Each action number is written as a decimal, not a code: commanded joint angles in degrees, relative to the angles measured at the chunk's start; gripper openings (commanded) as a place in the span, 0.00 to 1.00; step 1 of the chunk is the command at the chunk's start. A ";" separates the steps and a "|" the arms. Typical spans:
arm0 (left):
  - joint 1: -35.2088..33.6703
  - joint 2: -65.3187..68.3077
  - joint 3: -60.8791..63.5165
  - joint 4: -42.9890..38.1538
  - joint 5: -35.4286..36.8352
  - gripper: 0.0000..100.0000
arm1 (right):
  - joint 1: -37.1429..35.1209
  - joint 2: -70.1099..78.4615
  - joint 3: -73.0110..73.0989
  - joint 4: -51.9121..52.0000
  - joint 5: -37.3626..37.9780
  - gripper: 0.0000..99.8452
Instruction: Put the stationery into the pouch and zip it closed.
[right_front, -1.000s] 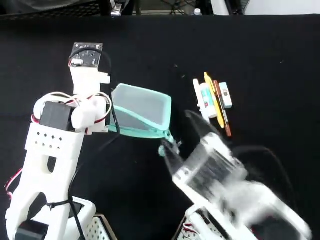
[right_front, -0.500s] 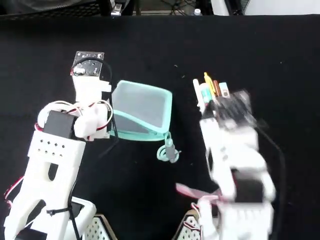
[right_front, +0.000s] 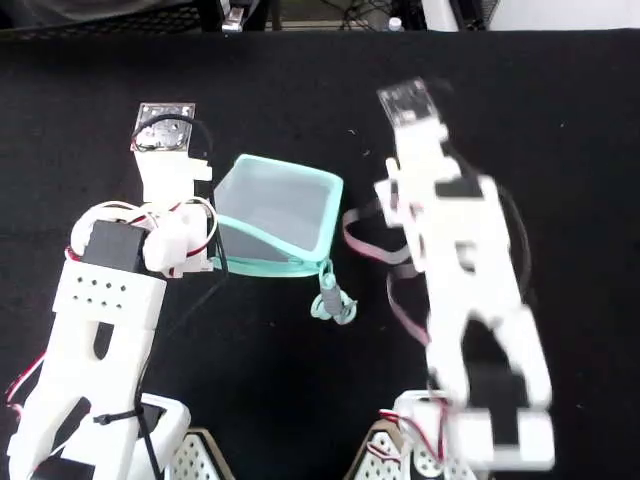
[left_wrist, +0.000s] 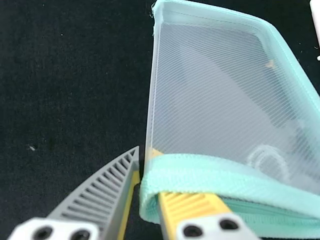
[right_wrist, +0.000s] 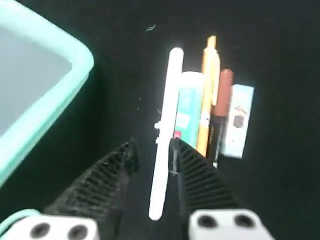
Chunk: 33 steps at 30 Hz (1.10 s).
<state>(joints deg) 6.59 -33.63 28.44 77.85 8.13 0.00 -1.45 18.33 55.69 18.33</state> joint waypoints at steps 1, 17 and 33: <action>-1.10 0.18 0.57 -0.35 0.79 0.03 | -1.41 14.90 -22.29 7.30 -0.26 0.12; -1.19 0.26 0.66 -0.35 0.79 0.03 | 0.18 46.55 -53.05 11.87 0.09 0.12; -1.27 0.26 1.89 -1.32 0.62 0.03 | 1.23 44.62 -61.14 17.49 0.26 0.12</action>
<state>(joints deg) 6.51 -33.63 29.58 77.32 8.13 -0.09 47.52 -38.37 72.13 18.33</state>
